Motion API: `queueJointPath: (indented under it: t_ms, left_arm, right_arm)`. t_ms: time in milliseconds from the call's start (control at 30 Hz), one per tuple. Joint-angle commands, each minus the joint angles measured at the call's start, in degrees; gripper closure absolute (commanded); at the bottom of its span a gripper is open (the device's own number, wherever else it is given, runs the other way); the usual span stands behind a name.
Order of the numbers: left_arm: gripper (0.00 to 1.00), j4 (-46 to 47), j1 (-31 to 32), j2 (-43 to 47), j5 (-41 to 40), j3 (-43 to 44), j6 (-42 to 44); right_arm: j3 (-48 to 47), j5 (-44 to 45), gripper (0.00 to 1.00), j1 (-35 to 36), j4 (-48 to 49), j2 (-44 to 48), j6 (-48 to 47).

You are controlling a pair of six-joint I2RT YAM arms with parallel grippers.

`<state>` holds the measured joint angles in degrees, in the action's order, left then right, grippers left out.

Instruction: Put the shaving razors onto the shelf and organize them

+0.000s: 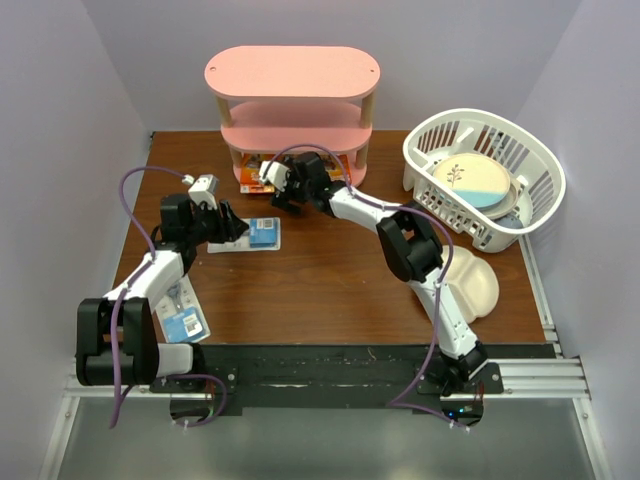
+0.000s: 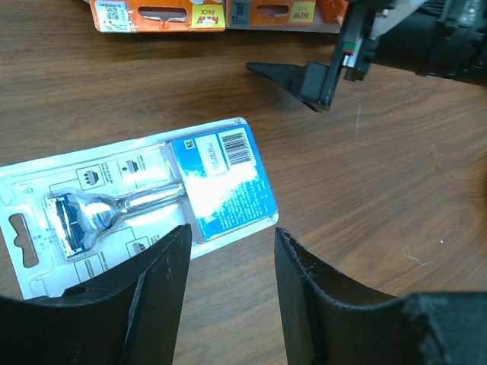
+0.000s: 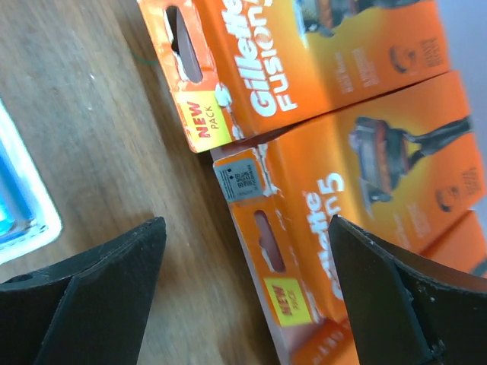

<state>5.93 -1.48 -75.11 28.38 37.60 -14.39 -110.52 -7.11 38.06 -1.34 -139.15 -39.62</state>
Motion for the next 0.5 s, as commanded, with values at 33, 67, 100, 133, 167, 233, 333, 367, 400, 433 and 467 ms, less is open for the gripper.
queueJointPath:
  t_ms: [33, 67, 100, 133, 167, 233, 333, 367, 400, 433, 467]
  left_arm:
    - [0.48, 1.1, -0.46, 0.05, 0.8, 0.98, -0.11]
    - [0.48, 1.01, -0.37, 0.05, 0.89, 0.89, -0.11]
    - [0.48, 1.18, -0.46, 0.05, 0.8, 0.8, -0.2]
    - [0.48, 1.45, -0.46, 0.14, 0.89, 0.72, -0.28]
    - [0.48, 1.62, -0.37, 0.14, 0.89, 0.54, -0.46]
    - [0.48, 2.06, -0.46, 0.23, 0.97, 0.19, -0.72]
    - [0.48, 2.68, -0.46, 0.67, 0.89, -0.51, -1.16]
    - [0.48, 2.85, -0.37, 0.93, 0.97, -0.69, -1.25]
    - [0.48, 2.94, -0.46, 0.93, 0.97, -0.95, -1.34]
    - [0.48, 3.2, -0.37, 1.19, 1.06, -1.3, -1.51]
    - [0.48, 3.38, -0.37, 1.37, 1.15, -1.57, -1.69]
  right_arm:
    - [-4.18, -0.44, 0.12, -1.33, -5.77, -0.59, 1.65]
    - [-4.18, -0.36, 0.13, -1.41, -6.21, -0.59, 1.65]
    - [-4.09, 0.17, 0.14, -1.33, -7.26, -0.68, 1.73]
    - [-4.09, 0.78, 0.14, -1.33, -7.79, -0.68, 1.73]
    - [-4.18, 1.22, 0.15, -1.41, -8.32, -0.86, 1.82]
    - [-4.09, 2.27, 0.19, -1.41, -10.16, -0.77, 1.82]
    - [-3.3, 2.98, 0.24, -1.41, -11.84, -0.16, 1.73]
    - [-2.86, 3.16, 0.25, -1.41, -11.93, 0.02, 1.56]
    - [-1.99, 3.33, 0.27, -1.41, -12.19, 0.46, 1.47]
    - [-1.37, 3.34, 0.29, -1.5, -12.1, 0.72, 1.47]
    - [-0.93, 3.42, 0.3, -1.41, -12.19, 1.07, 1.56]
